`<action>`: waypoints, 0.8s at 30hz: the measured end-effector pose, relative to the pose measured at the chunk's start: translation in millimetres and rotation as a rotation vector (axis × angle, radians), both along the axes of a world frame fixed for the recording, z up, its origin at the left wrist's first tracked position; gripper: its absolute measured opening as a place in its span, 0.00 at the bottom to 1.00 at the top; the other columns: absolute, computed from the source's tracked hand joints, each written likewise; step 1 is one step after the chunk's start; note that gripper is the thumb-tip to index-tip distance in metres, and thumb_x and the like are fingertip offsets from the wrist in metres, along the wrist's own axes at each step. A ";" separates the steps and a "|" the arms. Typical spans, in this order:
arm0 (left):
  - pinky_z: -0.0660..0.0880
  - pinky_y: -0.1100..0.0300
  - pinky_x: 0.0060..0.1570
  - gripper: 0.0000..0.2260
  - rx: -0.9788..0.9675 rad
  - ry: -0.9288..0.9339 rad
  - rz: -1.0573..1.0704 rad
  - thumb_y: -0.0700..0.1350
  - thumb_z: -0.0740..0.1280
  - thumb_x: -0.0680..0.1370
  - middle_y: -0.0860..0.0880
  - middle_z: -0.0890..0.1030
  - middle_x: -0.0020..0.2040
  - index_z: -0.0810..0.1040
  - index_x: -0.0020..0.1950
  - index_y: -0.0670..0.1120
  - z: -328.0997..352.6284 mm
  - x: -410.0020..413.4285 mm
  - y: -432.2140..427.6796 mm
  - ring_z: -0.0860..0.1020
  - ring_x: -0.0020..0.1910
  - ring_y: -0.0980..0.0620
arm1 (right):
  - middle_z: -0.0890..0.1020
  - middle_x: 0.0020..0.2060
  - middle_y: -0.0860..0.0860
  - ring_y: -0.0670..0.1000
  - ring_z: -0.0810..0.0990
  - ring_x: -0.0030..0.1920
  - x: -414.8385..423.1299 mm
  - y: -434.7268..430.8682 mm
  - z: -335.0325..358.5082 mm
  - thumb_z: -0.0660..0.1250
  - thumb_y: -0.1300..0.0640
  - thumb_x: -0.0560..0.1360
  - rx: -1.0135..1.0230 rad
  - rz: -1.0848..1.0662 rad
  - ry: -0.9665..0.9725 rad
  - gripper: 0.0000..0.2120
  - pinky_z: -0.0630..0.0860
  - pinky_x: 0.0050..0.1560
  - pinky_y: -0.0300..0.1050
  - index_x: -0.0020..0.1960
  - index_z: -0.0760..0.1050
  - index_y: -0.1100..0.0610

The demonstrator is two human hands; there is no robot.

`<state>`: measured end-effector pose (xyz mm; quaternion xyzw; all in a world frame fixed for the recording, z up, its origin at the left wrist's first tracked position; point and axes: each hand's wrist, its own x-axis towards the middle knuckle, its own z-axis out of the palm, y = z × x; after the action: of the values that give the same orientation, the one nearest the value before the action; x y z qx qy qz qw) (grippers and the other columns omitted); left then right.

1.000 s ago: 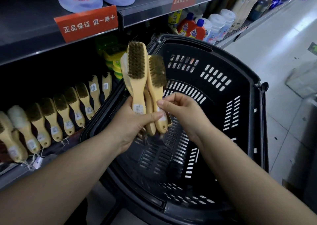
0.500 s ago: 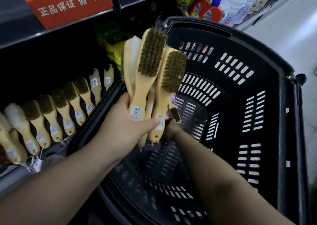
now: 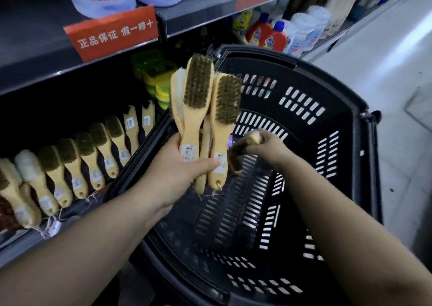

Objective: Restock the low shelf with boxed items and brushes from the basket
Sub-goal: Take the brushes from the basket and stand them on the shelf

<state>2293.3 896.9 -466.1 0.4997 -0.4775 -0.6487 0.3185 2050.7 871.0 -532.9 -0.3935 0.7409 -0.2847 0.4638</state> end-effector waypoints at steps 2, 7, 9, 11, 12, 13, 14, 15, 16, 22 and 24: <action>0.77 0.57 0.44 0.17 0.009 0.045 0.010 0.37 0.74 0.69 0.52 0.85 0.43 0.76 0.53 0.50 8.2 0.3 3.1 0.83 0.44 0.53 | 0.83 0.40 0.50 0.49 0.82 0.43 5.5 13.2 50.7 0.73 0.64 0.67 -0.144 0.015 -0.141 0.12 0.79 0.44 0.38 0.47 0.77 0.51; 0.77 0.54 0.45 0.17 0.007 0.128 0.067 0.38 0.74 0.70 0.49 0.85 0.46 0.77 0.56 0.47 37.1 16.7 17.8 0.83 0.47 0.49 | 0.83 0.41 0.51 0.50 0.83 0.43 45.8 44.5 127.7 0.64 0.52 0.75 -0.413 -0.255 -0.740 0.10 0.78 0.47 0.46 0.51 0.76 0.58; 0.78 0.56 0.44 0.18 0.026 0.191 0.078 0.41 0.74 0.68 0.47 0.85 0.47 0.78 0.56 0.46 48.4 31.3 30.8 0.83 0.47 0.48 | 0.79 0.44 0.54 0.54 0.82 0.45 74.8 50.8 146.6 0.60 0.46 0.77 -0.355 -0.353 -0.945 0.18 0.80 0.43 0.48 0.58 0.72 0.58; 0.78 0.63 0.37 0.19 0.071 0.269 0.091 0.44 0.74 0.64 0.48 0.86 0.44 0.80 0.54 0.46 56.5 49.8 48.9 0.84 0.43 0.52 | 0.78 0.48 0.57 0.55 0.83 0.43 110.1 56.0 160.0 0.58 0.40 0.77 -0.212 -0.394 -1.010 0.24 0.81 0.37 0.47 0.61 0.72 0.59; 0.78 0.64 0.35 0.19 0.102 0.301 0.104 0.43 0.73 0.63 0.48 0.86 0.43 0.80 0.53 0.45 58.8 59.7 58.5 0.84 0.42 0.53 | 0.78 0.48 0.58 0.54 0.83 0.40 126.4 59.3 164.3 0.58 0.39 0.77 -0.141 -0.388 -1.008 0.25 0.81 0.34 0.45 0.60 0.73 0.60; 0.79 0.63 0.34 0.18 0.134 0.316 0.119 0.43 0.73 0.62 0.47 0.86 0.44 0.81 0.52 0.45 59.8 70.2 66.7 0.84 0.41 0.52 | 0.78 0.45 0.58 0.53 0.82 0.36 142.4 63.0 168.2 0.58 0.41 0.77 -0.088 -0.353 -1.016 0.24 0.80 0.34 0.44 0.56 0.74 0.61; 0.80 0.60 0.36 0.18 0.163 0.312 0.134 0.43 0.73 0.62 0.45 0.86 0.44 0.82 0.52 0.44 59.8 81.0 73.7 0.84 0.42 0.50 | 0.78 0.40 0.56 0.52 0.80 0.35 157.2 67.0 171.3 0.60 0.45 0.78 -0.052 -0.287 -1.035 0.19 0.80 0.36 0.42 0.50 0.75 0.62; 0.82 0.56 0.40 0.18 0.187 0.295 0.152 0.43 0.73 0.62 0.44 0.85 0.45 0.82 0.51 0.44 59.2 92.4 79.3 0.84 0.42 0.49 | 0.77 0.36 0.55 0.51 0.78 0.35 170.9 71.4 174.4 0.60 0.52 0.79 -0.028 -0.204 -1.054 0.13 0.80 0.38 0.42 0.45 0.74 0.62; 0.81 0.53 0.43 0.17 0.206 0.278 0.175 0.43 0.73 0.62 0.43 0.85 0.46 0.82 0.51 0.43 58.4 104.5 83.5 0.84 0.43 0.47 | 0.77 0.35 0.55 0.51 0.78 0.36 184.2 74.9 176.4 0.60 0.60 0.78 -0.003 -0.132 -1.078 0.08 0.79 0.41 0.41 0.44 0.73 0.63; 0.80 0.57 0.37 0.15 0.235 0.227 0.351 0.40 0.73 0.63 0.42 0.85 0.44 0.82 0.49 0.42 49.7 181.9 95.3 0.83 0.40 0.47 | 0.83 0.39 0.61 0.51 0.83 0.39 260.9 88.5 169.4 0.56 0.67 0.79 0.138 -0.095 -1.168 0.11 0.82 0.39 0.41 0.56 0.73 0.72; 0.78 0.56 0.38 0.12 0.262 0.176 0.416 0.37 0.72 0.67 0.43 0.85 0.41 0.81 0.50 0.42 40.0 206.3 97.0 0.82 0.37 0.48 | 0.83 0.38 0.59 0.49 0.82 0.29 287.7 88.9 156.2 0.57 0.60 0.81 0.180 -0.114 -1.141 0.13 0.79 0.29 0.38 0.56 0.73 0.69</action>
<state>2499.6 993.8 -426.2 0.5657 -0.2468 -0.6664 0.4183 2338.3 959.9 -376.7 -0.0962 0.4152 -0.4121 0.8053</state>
